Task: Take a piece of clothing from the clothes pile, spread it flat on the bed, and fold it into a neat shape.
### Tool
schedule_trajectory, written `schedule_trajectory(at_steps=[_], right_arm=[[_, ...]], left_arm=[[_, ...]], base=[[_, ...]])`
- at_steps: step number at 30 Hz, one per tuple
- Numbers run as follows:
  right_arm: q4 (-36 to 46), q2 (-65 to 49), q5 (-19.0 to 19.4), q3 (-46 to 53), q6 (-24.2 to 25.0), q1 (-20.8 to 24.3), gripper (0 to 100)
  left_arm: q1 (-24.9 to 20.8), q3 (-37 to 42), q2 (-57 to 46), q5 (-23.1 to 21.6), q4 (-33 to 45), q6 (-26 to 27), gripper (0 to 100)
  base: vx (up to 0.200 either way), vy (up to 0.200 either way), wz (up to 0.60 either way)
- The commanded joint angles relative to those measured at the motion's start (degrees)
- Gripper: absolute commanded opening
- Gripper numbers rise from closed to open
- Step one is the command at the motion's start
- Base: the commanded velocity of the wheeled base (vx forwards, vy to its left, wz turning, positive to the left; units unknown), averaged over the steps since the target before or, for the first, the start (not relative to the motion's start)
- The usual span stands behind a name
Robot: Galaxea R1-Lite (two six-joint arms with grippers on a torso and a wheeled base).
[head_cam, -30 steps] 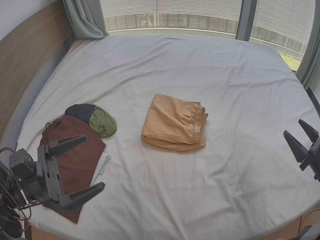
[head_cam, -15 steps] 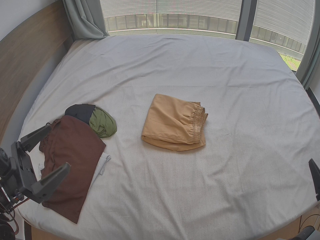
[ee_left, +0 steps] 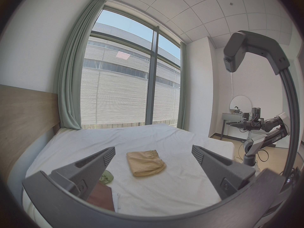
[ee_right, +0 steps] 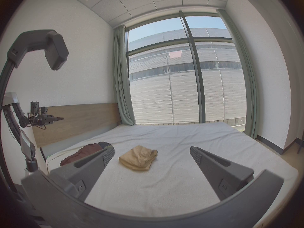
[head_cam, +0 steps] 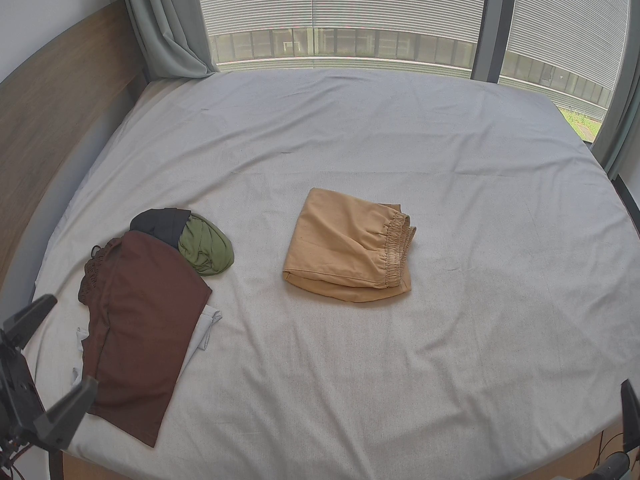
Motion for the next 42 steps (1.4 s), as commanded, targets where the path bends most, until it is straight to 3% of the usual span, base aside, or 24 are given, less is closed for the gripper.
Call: schedule_trajectory(at_steps=[1, 8, 11, 14, 22, 28, 33, 42], right_arm=[[10.52, -7.09, 0.14, 1.93, 0.20, -2.21, 100], [17.37, -6.91, -7.94, 1.93, -0.77, -2.12, 100], [17.46, -6.91, -8.82, 1.93, -1.65, -2.21, 100], [19.31, -6.83, -11.63, 1.93, -4.64, -2.30, 100], [19.92, -6.83, -12.69, 1.93, -3.67, -2.03, 100], [20.19, -7.09, -12.43, 1.93, -4.11, -1.86, 100], [20.19, -7.27, -12.43, 1.93, -4.02, -1.94, 100], [20.10, -7.27, -12.51, 1.93, -4.02, -2.03, 100]], left_arm=[[1.88, 0.99, -20.04, 1.89, 15.47, 0.22, 100], [5.22, 0.99, -38.67, 8.30, 39.46, 1.54, 100], [5.22, 0.99, -38.67, 11.29, 40.26, 1.54, 100], [5.22, 0.99, -38.58, 19.99, 40.17, 1.81, 100], [5.30, 0.99, -38.58, 28.78, 50.89, 4.71, 100], [5.39, 0.99, -38.58, 30.89, 52.30, 3.83, 100], [3.98, 0.99, -40.60, 28.87, 52.38, 3.56, 100], [3.28, 0.90, -42.10, 30.80, 53.18, 0.75, 100]], base=[[0.000, 0.000, 0.00], [0.000, 0.000, 0.00], [0.000, 0.000, 0.00], [0.000, 0.000, 0.00], [0.000, 0.000, 0.00], [0.000, 0.000, 0.00], [0.000, 0.000, 0.00], [0.000, 0.000, 0.00]])
